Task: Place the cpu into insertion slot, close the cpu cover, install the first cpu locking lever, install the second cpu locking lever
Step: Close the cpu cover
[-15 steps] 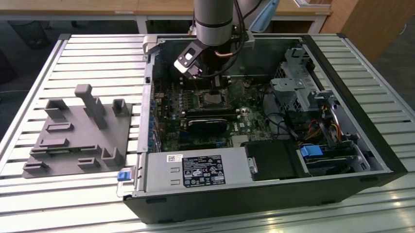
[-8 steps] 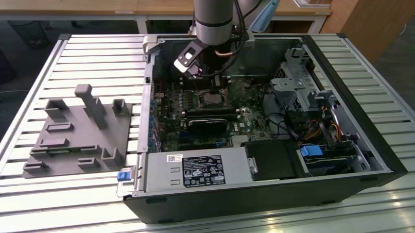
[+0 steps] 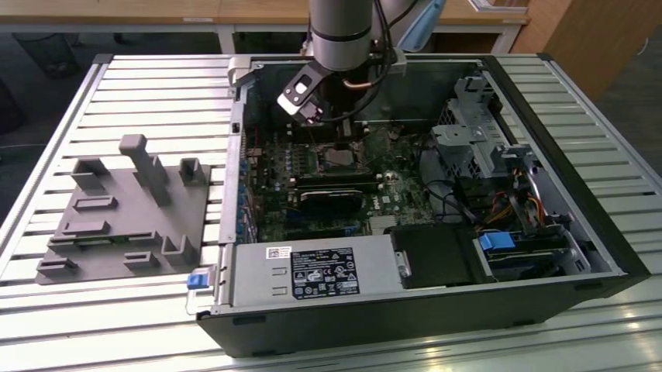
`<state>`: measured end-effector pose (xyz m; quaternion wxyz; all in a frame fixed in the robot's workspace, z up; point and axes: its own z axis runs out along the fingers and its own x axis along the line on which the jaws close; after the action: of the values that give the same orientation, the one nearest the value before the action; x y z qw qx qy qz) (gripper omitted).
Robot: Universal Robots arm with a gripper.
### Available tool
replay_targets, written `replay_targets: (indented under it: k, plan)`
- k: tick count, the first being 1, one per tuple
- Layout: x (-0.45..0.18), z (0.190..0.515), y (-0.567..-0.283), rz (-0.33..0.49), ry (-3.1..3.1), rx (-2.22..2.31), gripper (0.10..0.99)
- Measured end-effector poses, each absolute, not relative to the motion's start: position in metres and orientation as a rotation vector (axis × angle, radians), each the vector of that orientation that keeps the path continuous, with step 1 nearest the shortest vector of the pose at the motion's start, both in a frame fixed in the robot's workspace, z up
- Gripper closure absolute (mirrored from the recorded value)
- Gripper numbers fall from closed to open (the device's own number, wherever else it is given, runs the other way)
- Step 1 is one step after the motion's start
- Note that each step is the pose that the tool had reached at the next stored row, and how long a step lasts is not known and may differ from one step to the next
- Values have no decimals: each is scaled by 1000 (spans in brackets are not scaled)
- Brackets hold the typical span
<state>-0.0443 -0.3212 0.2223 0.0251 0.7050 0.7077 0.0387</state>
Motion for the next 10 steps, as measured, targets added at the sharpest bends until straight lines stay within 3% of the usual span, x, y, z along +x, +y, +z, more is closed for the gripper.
replay_targets:
  k: [10]
  plan:
    - [-44, 230, -321, 120, 2188, 2180, 980]
